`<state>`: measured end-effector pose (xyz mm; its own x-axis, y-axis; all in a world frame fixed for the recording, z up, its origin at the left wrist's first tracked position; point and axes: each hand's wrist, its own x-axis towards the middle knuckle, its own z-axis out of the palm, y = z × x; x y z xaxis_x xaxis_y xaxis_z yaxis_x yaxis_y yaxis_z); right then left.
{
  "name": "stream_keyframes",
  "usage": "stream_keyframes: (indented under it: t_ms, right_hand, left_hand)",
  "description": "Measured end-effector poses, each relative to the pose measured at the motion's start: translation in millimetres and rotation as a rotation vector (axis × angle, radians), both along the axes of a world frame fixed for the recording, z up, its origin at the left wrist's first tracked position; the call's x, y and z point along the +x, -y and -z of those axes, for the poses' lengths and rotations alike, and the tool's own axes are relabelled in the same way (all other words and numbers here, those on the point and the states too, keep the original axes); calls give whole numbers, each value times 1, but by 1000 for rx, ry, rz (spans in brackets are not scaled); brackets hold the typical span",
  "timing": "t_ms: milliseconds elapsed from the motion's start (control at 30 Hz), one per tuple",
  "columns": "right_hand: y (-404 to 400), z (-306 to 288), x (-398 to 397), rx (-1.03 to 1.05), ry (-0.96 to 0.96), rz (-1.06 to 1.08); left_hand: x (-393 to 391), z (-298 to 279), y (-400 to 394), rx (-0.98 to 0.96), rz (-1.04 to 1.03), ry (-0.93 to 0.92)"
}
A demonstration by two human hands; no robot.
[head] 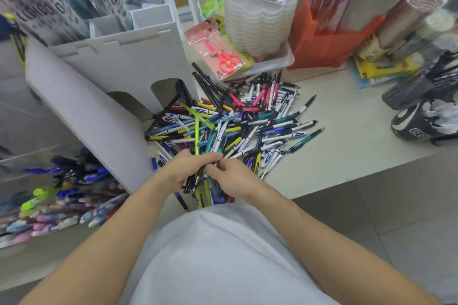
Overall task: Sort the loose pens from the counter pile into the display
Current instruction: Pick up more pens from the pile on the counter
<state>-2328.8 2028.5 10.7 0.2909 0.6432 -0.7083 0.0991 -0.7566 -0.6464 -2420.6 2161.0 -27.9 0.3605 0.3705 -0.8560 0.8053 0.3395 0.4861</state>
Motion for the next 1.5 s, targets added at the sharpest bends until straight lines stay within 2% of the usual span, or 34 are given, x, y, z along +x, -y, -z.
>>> stream_keyframes:
  t_ms: [67,200,300,467,600,800,900,1033,1100,1200,1367,1500]
  right_hand:
    - [2,-5,1,-32,113,-164]
    - [7,-2,2,-69,222,-265]
    - [9,-3,1,30,223,-149]
    - [7,-11,5,172,18,166]
    - [2,-16,2,296,82,131]
    - [-3,-36,-3,394,72,98]
    - [-6,-36,-6,491,120,73]
    - [-9,-31,-11,526,116,310]
    - [-8,-28,-14,520,132,360]
    - [-5,-31,-19,509,102,274]
    - [8,-38,-18,441,34,0]
    - [7,-36,-2,399,-111,75]
  left_hand:
    - [7,-21,6,46,10,-13]
    - [11,-35,10,156,53,-6]
    - [11,-43,12,194,47,-27]
    - [2,-53,9,243,20,25]
    - [-8,-67,9,248,-71,195]
    - [-15,-85,15,291,-389,374]
    - [-13,-86,18,252,-543,420]
    - [-10,-82,23,122,-634,452]
    - [-10,-77,25,37,-641,471]
    - [-10,-73,26,-36,-643,469]
    - [-10,-70,21,-120,-656,369]
    - [-9,-69,18,-190,-682,367]
